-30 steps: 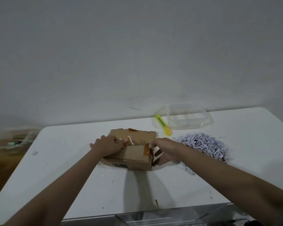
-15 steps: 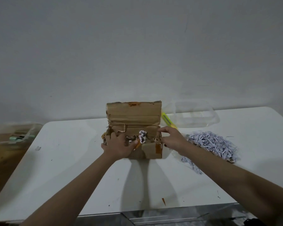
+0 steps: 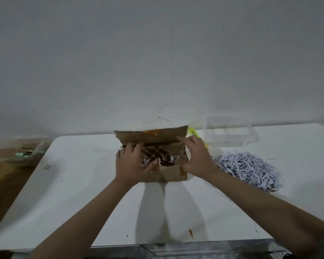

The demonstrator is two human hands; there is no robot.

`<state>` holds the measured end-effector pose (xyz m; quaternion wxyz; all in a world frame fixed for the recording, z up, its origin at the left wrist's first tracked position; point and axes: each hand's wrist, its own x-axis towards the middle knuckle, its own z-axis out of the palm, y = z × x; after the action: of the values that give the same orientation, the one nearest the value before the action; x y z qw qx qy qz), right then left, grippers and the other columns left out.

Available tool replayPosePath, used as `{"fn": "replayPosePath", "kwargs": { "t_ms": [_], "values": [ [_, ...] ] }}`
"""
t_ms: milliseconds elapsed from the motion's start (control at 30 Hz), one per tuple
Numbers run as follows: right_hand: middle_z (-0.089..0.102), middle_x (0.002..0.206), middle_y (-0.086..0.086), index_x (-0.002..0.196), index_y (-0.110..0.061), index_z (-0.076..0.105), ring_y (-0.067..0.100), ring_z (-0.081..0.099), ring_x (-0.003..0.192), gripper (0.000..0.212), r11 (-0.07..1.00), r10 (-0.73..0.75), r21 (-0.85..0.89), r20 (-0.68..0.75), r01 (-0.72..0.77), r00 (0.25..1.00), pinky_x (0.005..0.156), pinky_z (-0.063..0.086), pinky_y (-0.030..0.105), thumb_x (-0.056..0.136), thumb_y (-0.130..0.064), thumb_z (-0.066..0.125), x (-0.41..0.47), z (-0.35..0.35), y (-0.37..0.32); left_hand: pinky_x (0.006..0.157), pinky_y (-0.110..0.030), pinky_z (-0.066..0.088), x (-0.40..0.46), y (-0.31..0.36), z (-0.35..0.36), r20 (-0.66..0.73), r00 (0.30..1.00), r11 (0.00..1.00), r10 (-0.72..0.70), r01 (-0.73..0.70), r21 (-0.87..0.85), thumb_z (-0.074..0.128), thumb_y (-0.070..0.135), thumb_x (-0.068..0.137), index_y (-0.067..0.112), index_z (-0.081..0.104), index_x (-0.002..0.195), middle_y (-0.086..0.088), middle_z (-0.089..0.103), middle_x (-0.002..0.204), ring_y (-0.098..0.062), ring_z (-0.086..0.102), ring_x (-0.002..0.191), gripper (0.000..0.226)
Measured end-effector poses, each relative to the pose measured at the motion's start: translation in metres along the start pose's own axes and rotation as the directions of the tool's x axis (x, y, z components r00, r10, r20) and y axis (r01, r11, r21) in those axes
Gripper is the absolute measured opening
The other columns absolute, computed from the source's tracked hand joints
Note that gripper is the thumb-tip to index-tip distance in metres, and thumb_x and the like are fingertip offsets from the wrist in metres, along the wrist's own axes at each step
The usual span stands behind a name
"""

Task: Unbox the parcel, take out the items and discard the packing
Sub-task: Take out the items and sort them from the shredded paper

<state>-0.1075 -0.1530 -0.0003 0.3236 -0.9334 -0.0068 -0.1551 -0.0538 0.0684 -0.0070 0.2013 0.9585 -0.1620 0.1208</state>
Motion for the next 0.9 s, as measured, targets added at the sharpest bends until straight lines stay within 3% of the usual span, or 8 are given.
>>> {"fn": "replayPosePath", "kwargs": {
  "t_ms": [133, 200, 333, 433, 567, 700, 800, 900],
  "values": [
    [0.053, 0.128, 0.006, 0.139, -0.013, 0.044, 0.023, 0.054, 0.112, 0.071, 0.997, -0.026, 0.078, 0.111, 0.017, 0.993, 0.087, 0.049, 0.031, 0.069, -0.002, 0.05, 0.013, 0.006, -0.004, 0.092, -0.047, 0.046, 0.01, -0.005, 0.0, 0.09, 0.996, 0.998, 0.03, -0.024, -0.06, 0.05, 0.076, 0.059, 0.024, 0.046, 0.135, -0.012, 0.049, 0.129, -0.036, 0.051, 0.114, 0.093],
    [0.048, 0.136, 0.004, 0.143, -0.014, 0.037, 0.025, 0.057, 0.11, 0.072, 0.997, 0.027, 0.065, 0.21, -0.041, 0.977, 0.077, 0.045, 0.025, 0.073, -0.001, 0.053, 0.018, 0.008, -0.007, 0.091, -0.046, 0.048, 0.015, -0.009, 0.002, 0.156, 0.988, 0.998, 0.015, -0.006, -0.061, 0.048, 0.078, 0.059, 0.029, 0.036, 0.141, -0.012, 0.038, 0.141, -0.035, 0.047, 0.121, 0.097],
    [0.041, 0.141, 0.005, 0.142, -0.014, 0.035, 0.024, 0.046, 0.124, 0.077, 0.998, 0.059, -0.01, 0.305, -0.059, 0.951, 0.089, 0.049, 0.038, 0.069, -0.016, 0.059, 0.023, 0.007, -0.012, 0.078, -0.039, 0.052, 0.024, -0.013, 0.001, 0.188, 0.982, 1.0, 0.001, 0.0, -0.005, 0.051, 0.075, 0.066, 0.024, 0.043, 0.133, -0.004, 0.037, 0.138, -0.032, 0.055, 0.109, 0.085],
    [0.041, 0.137, 0.008, 0.14, -0.012, 0.038, 0.029, 0.047, 0.12, 0.083, 0.997, 0.033, -0.077, 0.353, -0.006, 0.935, 0.088, 0.05, 0.044, 0.064, -0.032, 0.062, 0.022, 0.005, -0.015, 0.075, -0.039, 0.047, 0.028, -0.012, 0.001, 0.158, 0.983, 0.996, -0.092, 0.09, 0.018, 0.063, 0.063, 0.071, 0.014, 0.05, 0.115, -0.008, 0.041, 0.131, -0.037, 0.051, 0.104, 0.067],
    [0.045, 0.129, 0.009, 0.137, -0.013, 0.041, 0.031, 0.051, 0.107, 0.076, 0.976, 0.03, -0.215, 0.323, 0.043, 0.946, 0.081, 0.048, 0.04, 0.069, -0.028, 0.072, 0.025, 0.01, -0.016, 0.077, -0.041, 0.046, 0.027, -0.014, 0.001, 0.191, 0.966, 0.984, -0.173, 0.163, 0.07, 0.06, 0.066, 0.073, 0.012, 0.042, 0.123, -0.01, 0.044, 0.13, -0.035, 0.045, 0.11, 0.076],
    [0.055, 0.11, 0.011, 0.112, -0.006, 0.055, 0.03, 0.054, 0.098, 0.035, 0.976, -0.033, -0.209, 0.105, 0.054, 0.994, 0.066, 0.048, 0.037, 0.078, -0.007, 0.06, 0.028, 0.026, -0.029, 0.077, -0.041, 0.049, 0.027, -0.013, 0.005, 0.184, 0.972, 0.989, -0.146, 0.146, 0.017, 0.061, 0.065, 0.073, 0.019, 0.046, 0.12, -0.008, 0.045, 0.129, -0.035, 0.051, 0.106, 0.068],
    [0.056, 0.103, 0.013, 0.096, -0.007, 0.052, 0.031, 0.056, 0.092, 0.014, 0.97, 0.161, -0.21, 0.195, -0.12, 0.967, 0.062, 0.041, 0.032, 0.082, -0.008, 0.055, 0.033, 0.034, -0.036, 0.073, -0.038, 0.052, 0.03, -0.018, 0.008, 0.258, 0.959, 0.993, -0.119, 0.119, 0.015, 0.055, 0.067, 0.076, 0.018, 0.048, 0.112, -0.01, 0.051, 0.12, -0.031, 0.058, 0.099, 0.061],
    [0.061, 0.096, 0.012, 0.091, -0.007, 0.054, 0.03, 0.061, 0.09, 0.014, 0.917, 0.328, -0.329, 0.303, -0.225, 0.895, 0.063, 0.044, 0.031, 0.079, -0.011, 0.06, 0.039, 0.037, -0.037, 0.077, -0.036, 0.05, 0.037, -0.023, 0.008, 0.401, 0.905, 0.989, -0.144, 0.138, 0.044, 0.047, 0.07, 0.078, 0.017, 0.049, 0.112, -0.012, 0.056, 0.117, -0.03, 0.058, 0.102, 0.063]
  ]
}}
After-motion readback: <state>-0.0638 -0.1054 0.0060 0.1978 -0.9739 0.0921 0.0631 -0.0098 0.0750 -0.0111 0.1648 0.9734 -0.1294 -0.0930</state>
